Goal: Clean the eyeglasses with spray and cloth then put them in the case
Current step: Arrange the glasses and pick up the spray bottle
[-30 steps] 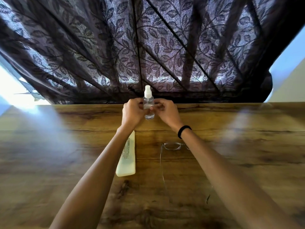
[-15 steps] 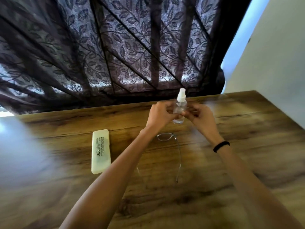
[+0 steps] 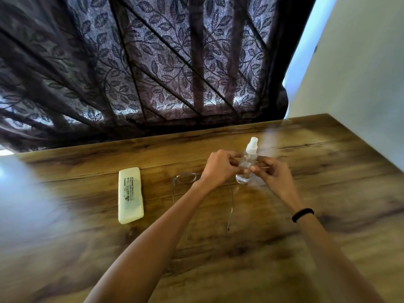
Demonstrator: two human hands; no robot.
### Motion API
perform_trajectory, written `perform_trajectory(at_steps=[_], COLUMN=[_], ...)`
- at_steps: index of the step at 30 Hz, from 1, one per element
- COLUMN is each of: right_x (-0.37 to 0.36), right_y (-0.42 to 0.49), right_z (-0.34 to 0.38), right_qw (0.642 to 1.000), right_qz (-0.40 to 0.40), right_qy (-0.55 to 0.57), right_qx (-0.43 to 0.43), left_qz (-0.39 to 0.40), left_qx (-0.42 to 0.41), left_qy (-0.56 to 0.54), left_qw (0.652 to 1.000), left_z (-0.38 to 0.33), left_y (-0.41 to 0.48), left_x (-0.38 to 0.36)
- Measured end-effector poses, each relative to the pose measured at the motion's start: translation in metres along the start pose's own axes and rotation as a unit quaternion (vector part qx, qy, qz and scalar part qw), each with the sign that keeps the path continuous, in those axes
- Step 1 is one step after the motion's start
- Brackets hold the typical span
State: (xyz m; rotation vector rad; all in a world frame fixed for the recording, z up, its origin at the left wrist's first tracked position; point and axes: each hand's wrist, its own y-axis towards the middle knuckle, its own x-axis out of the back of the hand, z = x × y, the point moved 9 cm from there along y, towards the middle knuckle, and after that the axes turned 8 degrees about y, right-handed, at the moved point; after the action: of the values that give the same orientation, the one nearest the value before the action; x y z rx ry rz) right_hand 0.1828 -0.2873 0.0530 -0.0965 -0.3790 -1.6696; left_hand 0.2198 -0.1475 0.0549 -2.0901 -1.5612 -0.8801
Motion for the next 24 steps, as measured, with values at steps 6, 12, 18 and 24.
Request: perform_trajectory(at_steps=[6, 12, 18, 24], right_x=[-0.002, -0.001, 0.016, 0.008], right_y=[-0.008, -0.012, -0.022, -0.042], right_z=[-0.005, -0.005, 0.014, 0.071], right_qw=[1.0, 0.999, 0.99, 0.965], right_qz=[0.003, -0.022, -0.129, -0.186], right_qy=[0.008, 0.021, 0.047, 0.099], right_qx=[-0.013, -0.02, 0.036, 0.156], left_qz=[0.003, 0.007, -0.026, -0.152], left_qx=[-0.001, -0.009, 0.012, 0.024], left_qy=[0.005, -0.013, -0.037, -0.018], left_qw=[1.0, 1.0, 0.999, 0.988], left_z=[0.003, 0.004, 0.017, 0.035], left_y=[-0.006, -0.013, -0.026, -0.062], left_x=[-0.005, -0.006, 0.013, 0.071])
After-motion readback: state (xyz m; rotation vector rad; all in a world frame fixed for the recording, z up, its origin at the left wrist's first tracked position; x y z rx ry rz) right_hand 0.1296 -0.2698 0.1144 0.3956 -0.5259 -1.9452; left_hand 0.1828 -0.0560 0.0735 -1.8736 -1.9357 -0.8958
